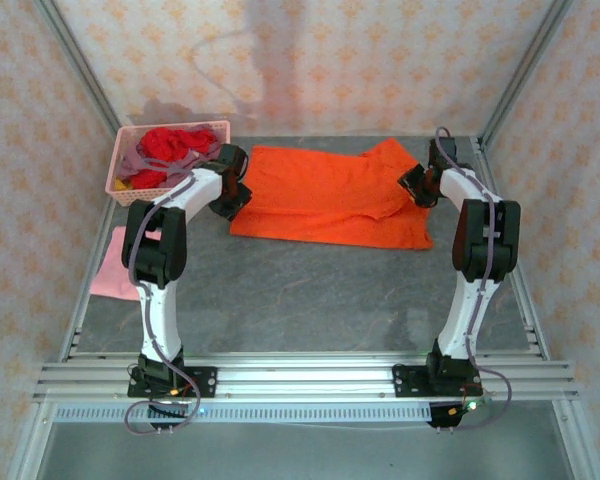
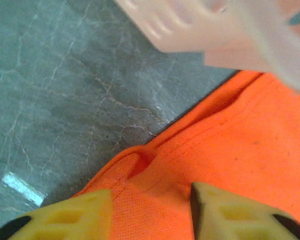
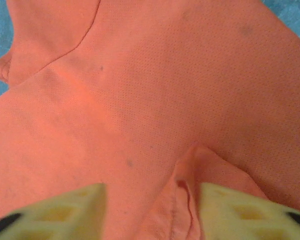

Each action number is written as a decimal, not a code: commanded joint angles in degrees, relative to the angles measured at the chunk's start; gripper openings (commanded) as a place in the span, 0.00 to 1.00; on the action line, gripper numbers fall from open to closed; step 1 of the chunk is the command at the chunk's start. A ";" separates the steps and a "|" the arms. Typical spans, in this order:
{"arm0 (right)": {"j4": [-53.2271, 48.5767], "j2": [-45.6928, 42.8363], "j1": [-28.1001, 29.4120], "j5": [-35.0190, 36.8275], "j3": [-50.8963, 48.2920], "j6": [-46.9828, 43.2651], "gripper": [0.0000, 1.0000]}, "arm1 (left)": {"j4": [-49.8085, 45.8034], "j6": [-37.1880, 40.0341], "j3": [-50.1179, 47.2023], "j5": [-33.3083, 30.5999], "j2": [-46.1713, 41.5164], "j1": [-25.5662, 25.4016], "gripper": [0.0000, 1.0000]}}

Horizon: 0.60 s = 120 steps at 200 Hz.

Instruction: Fold and stack the t-shirts

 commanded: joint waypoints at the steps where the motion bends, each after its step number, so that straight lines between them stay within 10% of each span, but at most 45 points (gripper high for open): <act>1: 1.53 -2.66 -0.54 -0.61 -0.58 -0.81 0.63 | -0.26 0.84 0.14 -0.43 -0.87 0.73 0.63; 27: 3.96 -9.16 -0.47 -0.63 -4.78 -1.33 0.72 | 0.94 2.37 -1.27 -0.80 -4.67 0.55 1.00; 120: 1.44 -32.84 -0.53 11.89 -31.97 -10.74 0.67 | 3.66 9.63 2.05 5.85 -2.22 -5.34 0.90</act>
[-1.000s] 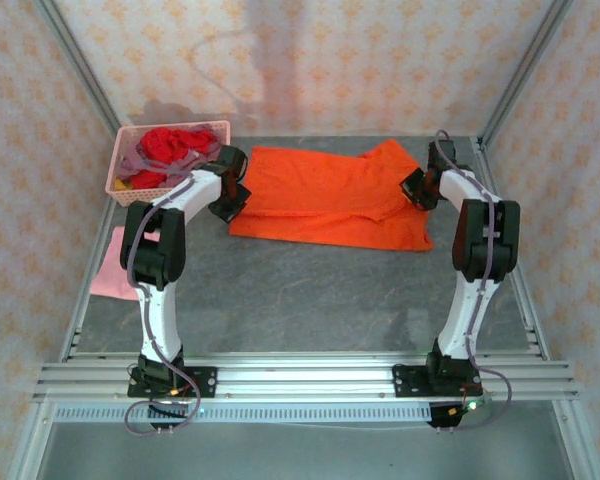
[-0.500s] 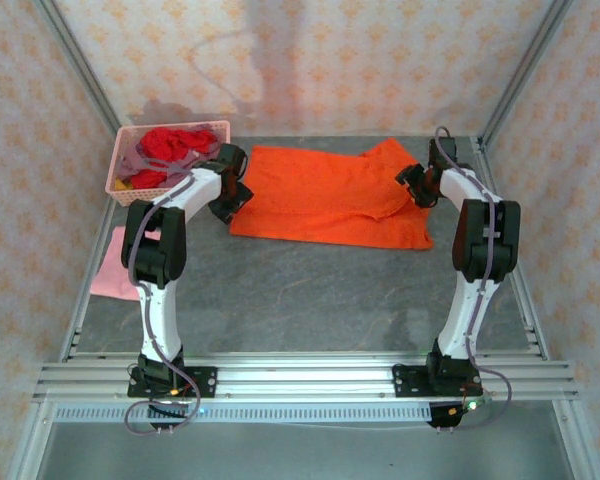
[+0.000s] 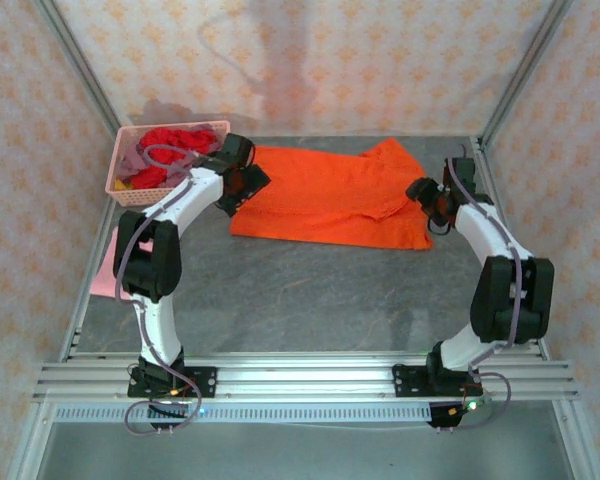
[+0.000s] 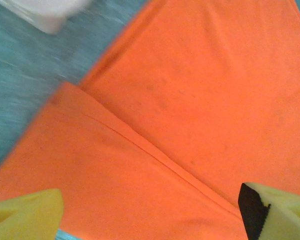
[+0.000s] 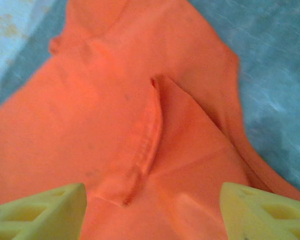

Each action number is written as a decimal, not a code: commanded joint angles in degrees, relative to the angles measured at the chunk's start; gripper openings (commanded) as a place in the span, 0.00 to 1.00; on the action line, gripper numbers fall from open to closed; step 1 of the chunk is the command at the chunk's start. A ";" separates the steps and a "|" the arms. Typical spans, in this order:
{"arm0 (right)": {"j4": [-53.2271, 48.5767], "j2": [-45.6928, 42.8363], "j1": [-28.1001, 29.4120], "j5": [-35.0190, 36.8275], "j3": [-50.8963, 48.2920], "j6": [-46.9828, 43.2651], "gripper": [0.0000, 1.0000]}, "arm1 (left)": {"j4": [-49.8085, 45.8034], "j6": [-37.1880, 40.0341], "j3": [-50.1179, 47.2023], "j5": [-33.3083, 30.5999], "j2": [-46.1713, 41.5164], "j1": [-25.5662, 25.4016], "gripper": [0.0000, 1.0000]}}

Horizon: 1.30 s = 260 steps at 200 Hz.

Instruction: Fold and stack the t-shirts

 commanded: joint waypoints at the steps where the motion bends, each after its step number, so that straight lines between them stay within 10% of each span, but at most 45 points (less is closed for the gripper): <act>1: -3.88 -2.61 -0.49 5.37 -4.72 -4.20 0.67 | 0.30 2.08 1.62 2.62 4.25 -0.82 0.90; 57: -5.02 -0.76 -0.51 -1.21 -6.95 -1.23 0.32 | 1.80 0.30 0.07 1.00 9.18 0.13 0.90; 161: 1.92 9.71 3.60 -3.42 -3.84 4.84 0.33 | 3.15 -1.36 -4.82 0.59 10.10 1.40 0.93; 260: 0.29 5.64 -7.54 3.25 -9.94 8.37 0.43 | 3.38 -1.09 -6.60 0.23 9.61 2.94 0.94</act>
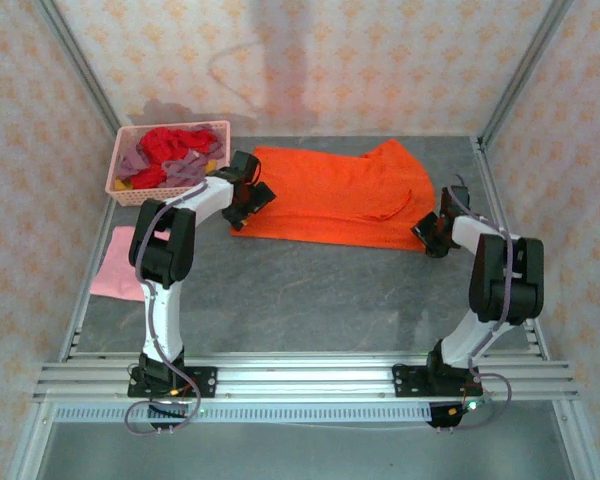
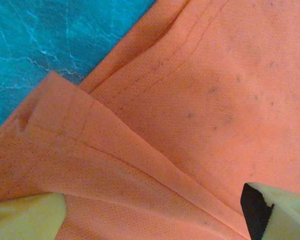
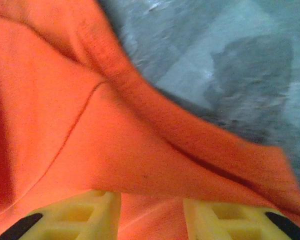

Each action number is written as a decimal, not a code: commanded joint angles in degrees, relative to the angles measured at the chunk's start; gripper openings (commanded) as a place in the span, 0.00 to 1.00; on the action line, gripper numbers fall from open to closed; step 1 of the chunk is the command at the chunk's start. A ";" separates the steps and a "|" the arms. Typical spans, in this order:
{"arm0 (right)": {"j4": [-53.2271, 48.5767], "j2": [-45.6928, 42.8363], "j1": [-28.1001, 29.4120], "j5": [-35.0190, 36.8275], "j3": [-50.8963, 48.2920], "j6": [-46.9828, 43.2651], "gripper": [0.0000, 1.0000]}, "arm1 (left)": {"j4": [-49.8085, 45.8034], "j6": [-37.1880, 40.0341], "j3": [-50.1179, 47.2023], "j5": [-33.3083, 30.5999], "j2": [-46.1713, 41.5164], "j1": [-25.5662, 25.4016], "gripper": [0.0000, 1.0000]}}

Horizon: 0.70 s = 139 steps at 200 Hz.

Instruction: Fold and stack the t-shirts

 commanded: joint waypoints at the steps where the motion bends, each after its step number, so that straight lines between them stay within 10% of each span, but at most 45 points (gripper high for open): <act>1: -2.92 -3.06 -3.12 5.28 -1.70 0.73 0.43 | -3.48 -0.07 -2.35 -2.41 1.79 1.82 0.94; 81: -3.46 -12.32 2.49 4.92 0.73 -6.16 0.53 | -2.92 0.16 -3.58 -1.74 1.33 1.67 0.95; 139: -2.27 1.31 11.71 0.76 8.65 -6.33 0.53 | -1.94 -0.10 -6.68 -1.99 -0.16 1.73 0.95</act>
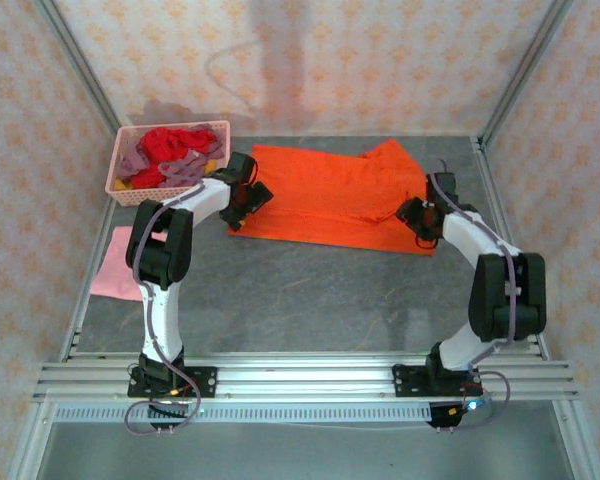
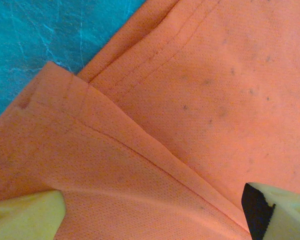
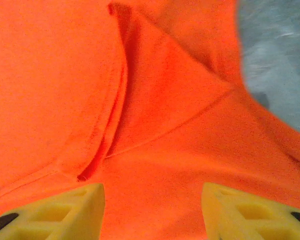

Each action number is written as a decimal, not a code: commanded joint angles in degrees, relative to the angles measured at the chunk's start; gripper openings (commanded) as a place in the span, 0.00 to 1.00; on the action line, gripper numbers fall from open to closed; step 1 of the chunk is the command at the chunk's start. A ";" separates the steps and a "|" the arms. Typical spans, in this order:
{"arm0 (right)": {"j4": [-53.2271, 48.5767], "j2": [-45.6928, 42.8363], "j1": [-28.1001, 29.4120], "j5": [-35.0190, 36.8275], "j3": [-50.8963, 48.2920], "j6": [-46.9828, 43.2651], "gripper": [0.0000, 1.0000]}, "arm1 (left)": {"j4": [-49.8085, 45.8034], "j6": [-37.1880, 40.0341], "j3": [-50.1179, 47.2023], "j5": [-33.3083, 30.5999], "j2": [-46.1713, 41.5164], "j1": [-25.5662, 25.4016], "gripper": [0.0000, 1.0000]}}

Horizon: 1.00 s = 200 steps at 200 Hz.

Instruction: Fold and stack the t-shirts

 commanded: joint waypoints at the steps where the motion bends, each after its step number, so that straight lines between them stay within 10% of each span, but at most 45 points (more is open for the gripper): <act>1: -0.02 5.99 2.04 -2.00 3.25 -0.74 0.53 | -4.26 -0.10 -4.28 -2.09 1.10 1.03 0.95; 81: -1.98 5.66 2.57 -0.84 -6.40 1.13 0.48 | 0.00 -3.30 -19.44 -0.76 -7.99 1.08 0.95; 200: -13.46 -19.30 5.61 -0.59 -16.33 -1.78 0.51 | -4.26 -6.65 -39.47 -4.15 -32.18 -3.04 0.98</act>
